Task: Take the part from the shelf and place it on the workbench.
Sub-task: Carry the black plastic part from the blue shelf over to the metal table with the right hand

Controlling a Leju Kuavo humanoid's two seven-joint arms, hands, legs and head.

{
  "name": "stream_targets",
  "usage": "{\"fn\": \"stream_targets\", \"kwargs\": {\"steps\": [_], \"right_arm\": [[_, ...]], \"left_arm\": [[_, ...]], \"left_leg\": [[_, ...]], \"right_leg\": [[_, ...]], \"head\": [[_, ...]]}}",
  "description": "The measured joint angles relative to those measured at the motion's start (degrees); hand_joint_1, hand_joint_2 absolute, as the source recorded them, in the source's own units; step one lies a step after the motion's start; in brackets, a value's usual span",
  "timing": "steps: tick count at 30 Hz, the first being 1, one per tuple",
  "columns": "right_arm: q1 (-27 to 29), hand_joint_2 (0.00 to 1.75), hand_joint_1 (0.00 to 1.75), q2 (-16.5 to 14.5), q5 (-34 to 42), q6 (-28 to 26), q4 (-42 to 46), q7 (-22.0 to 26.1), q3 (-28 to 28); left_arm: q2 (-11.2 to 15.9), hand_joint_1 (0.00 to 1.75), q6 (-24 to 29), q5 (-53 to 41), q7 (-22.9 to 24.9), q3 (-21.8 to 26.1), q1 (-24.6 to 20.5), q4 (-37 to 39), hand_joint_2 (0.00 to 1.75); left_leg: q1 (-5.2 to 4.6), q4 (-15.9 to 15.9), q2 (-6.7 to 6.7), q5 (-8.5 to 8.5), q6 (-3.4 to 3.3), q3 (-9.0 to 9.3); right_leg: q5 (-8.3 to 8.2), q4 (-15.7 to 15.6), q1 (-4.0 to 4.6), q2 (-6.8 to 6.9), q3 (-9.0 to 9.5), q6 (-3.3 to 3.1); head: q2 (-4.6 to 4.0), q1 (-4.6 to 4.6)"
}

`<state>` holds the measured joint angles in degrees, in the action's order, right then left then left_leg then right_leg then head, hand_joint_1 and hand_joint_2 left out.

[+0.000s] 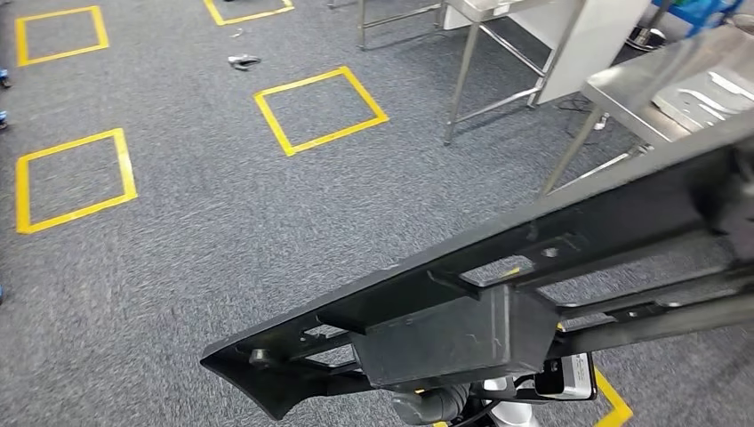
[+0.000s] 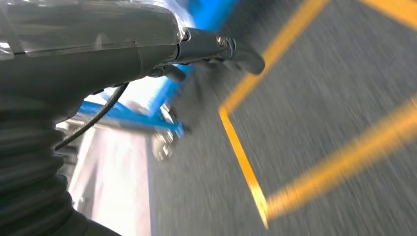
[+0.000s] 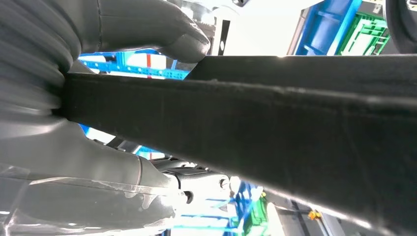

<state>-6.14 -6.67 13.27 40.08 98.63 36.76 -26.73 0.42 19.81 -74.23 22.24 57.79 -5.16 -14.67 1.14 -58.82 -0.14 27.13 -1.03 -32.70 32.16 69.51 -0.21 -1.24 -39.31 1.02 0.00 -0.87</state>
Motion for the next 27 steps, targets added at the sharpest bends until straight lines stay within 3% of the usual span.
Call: {"fn": "stream_targets", "kwargs": {"steps": [2,3,4,6,7,9,11,13,15,16,17,18,19,20,22,24,26,27], "right_arm": [[-0.03,1.75,1.75,0.06,0.08,0.12,-0.16,0.26,0.0],[-0.02,1.75,1.75,0.09,0.08,0.17,-0.22,0.31,0.01],[-0.01,1.75,1.75,0.1,0.08,0.24,-0.25,0.36,0.01],[-0.01,1.75,1.75,0.11,0.0,0.36,-0.23,0.57,0.01],[-0.01,1.75,1.75,0.1,-0.08,0.41,-0.21,0.71,0.01],[0.07,1.75,1.75,0.09,-0.24,0.5,-0.19,0.99,0.02],[0.31,1.75,1.75,0.08,-0.39,0.56,-0.13,1.19,0.01],[0.47,1.75,1.75,0.04,-0.53,0.56,0.0,1.3,0.01],[0.54,1.75,1.75,-0.01,-0.72,0.55,0.07,1.34,0.0],[0.62,1.75,1.75,-0.03,-0.87,0.54,0.07,1.31,-0.01],[0.73,1.75,1.75,-0.02,-1.04,0.5,0.06,1.28,-0.01],[0.83,1.75,1.75,-0.02,-1.18,0.44,0.05,1.26,-0.01],[0.9,1.75,1.75,-0.03,-1.25,0.38,0.05,1.25,-0.01],[0.93,1.75,1.75,-0.03,-1.27,0.33,0.05,1.25,-0.01],[0.98,1.75,1.75,-0.05,-1.38,0.27,0.06,1.25,-0.01],[1.08,1.75,1.75,-0.09,-1.73,0.26,0.07,1.24,-0.01],[1.19,1.75,1.75,-0.13,-2.13,0.27,0.05,1.34,-0.01],[1.19,1.75,1.75,-0.13,-2.23,0.29,0.04,1.4,-0.01]], "left_arm": [[-0.09,0.0,-3.88,1.41,-0.87,2.59,-0.19,0.52,1.75],[-0.12,0.0,-5.29,1.92,-1.08,3.64,-0.26,0.68,1.75],[-0.16,0.0,-6.48,2.35,-1.31,4.47,-0.37,0.82,1.75],[-0.41,0.0,-8.35,2.94,-1.91,5.74,-0.61,1.06,1.75],[-0.55,0.0,-8.89,3.1,-2.26,6.23,-0.71,1.14,1.75],[-0.73,0.0,-9.33,3.22,-2.7,6.99,-0.87,1.2,1.75],[-0.7,0.0,-9.41,3.23,-2.94,7.53,-1.12,1.2,1.75],[-0.66,0.0,-9.46,3.22,-3.17,7.89,-1.31,1.23,1.75],[-0.63,0.0,-9.69,3.24,-3.37,8.16,-1.25,1.27,1.75],[-0.62,0.0,-9.86,3.3,-3.43,8.33,-1.18,1.29,1.75],[-0.6,0.0,-10.05,3.39,-3.47,8.5,-1.13,1.29,1.75],[-0.58,0.0,-10.21,3.48,-3.57,8.67,-1.1,1.29,1.75],[-0.58,0.0,-10.38,3.56,-3.69,8.82,-1.12,1.29,1.75],[-0.58,0.0,-10.55,3.6,-3.8,8.95,-1.16,1.29,1.75],[-0.6,0.0,-10.9,3.71,-4.1,9.15,-1.25,1.36,1.75],[-0.62,0.0,-11.14,3.95,-4.83,9.35,-1.31,1.43,1.75],[-0.67,0.0,-11.23,4.25,-5.98,9.48,-1.34,1.46,1.75],[-0.71,0.0,-11.27,4.38,-6.52,9.52,-1.35,1.48,1.75]], "left_leg": [[-0.15,0.0,1.25,0.1,-0.12,-0.01],[-0.21,0.0,1.88,0.15,-0.14,0.04],[-0.29,0.0,2.44,0.22,-0.13,0.14],[-0.52,0.01,3.36,0.43,0.0,0.44],[-0.63,0.03,3.75,0.53,0.16,0.56],[-0.75,0.09,4.58,0.7,0.58,0.71],[-0.78,0.14,5.23,0.94,1.1,1.06],[-0.77,-2.12,3.67,2.59,1.57,0.36],[-0.61,-8.67,1.33,6.07,1.92,-2.71],[-0.54,-12.4,0.88,7.57,2.09,-4.54],[-0.46,-14.86,0.71,8.14,2.28,-5.83],[-0.36,-15.31,0.64,7.55,2.44,-6.21],[-0.23,-13.44,0.57,5.86,2.59,-5.48],[-0.01,-9.62,0.23,3.54,2.75,-3.81],[0.31,-2.82,-1.41,0.94,2.8,-0.74],[0.2,-0.81,-2.29,0.86,2.23,0.14],[0.04,-0.67,-1.52,0.61,1.38,0.14],[0.05,-0.55,-1.16,0.5,1.03,0.19]], "right_leg": [[1.4,4.9,-0.11,0.53,-2.5,0.16],[0.67,4.69,-0.1,0.63,-2.41,0.1],[-0.97,2.18,-0.01,0.89,-1.1,-0.12],[-4.26,-5.66,0.69,3.14,3.11,-1.12],[-5.14,-8.7,1.13,4.3,4.67,-1.63],[-5.2,-10.73,1.72,5.28,5.46,-2.19],[-5.61,-11.32,1.45,4.06,5.65,-2.41],[-6.12,-12.19,0.88,2.87,6.2,-2.76],[-6.27,-12.48,0.57,1.78,6.4,-3.01],[-6.25,-12.43,0.54,1.16,6.37,-3.07],[-6.22,-12.34,0.51,0.48,6.37,-3.07],[-6.18,-12.2,0.44,-0.23,6.38,-3.01],[-6.08,-11.99,0.33,-0.9,6.4,-2.86],[-5.89,-11.64,0.19,-1.56,6.4,-2.62],[-5.4,-10.69,0.1,-2.71,6.04,-1.94],[-5.23,-10.12,0.09,-3.49,5.5,-1.32],[-5.25,-10.03,-0.01,-3.66,5.26,-0.85],[-4.9,-9.59,0.0,-2.94,5.07,-0.59]], "head": [[0.0,0.0],[0.0,0.01],[0.0,0.01],[0.0,0.02],[0.0,0.0],[0.0,0.01],[0.0,0.02],[0.0,0.08],[0.0,0.15],[0.0,0.18],[0.0,0.18],[0.0,0.18],[0.0,0.18],[0.0,0.17],[0.0,0.22],[0.0,0.29],[0.0,0.32],[0.0,0.24]]}}
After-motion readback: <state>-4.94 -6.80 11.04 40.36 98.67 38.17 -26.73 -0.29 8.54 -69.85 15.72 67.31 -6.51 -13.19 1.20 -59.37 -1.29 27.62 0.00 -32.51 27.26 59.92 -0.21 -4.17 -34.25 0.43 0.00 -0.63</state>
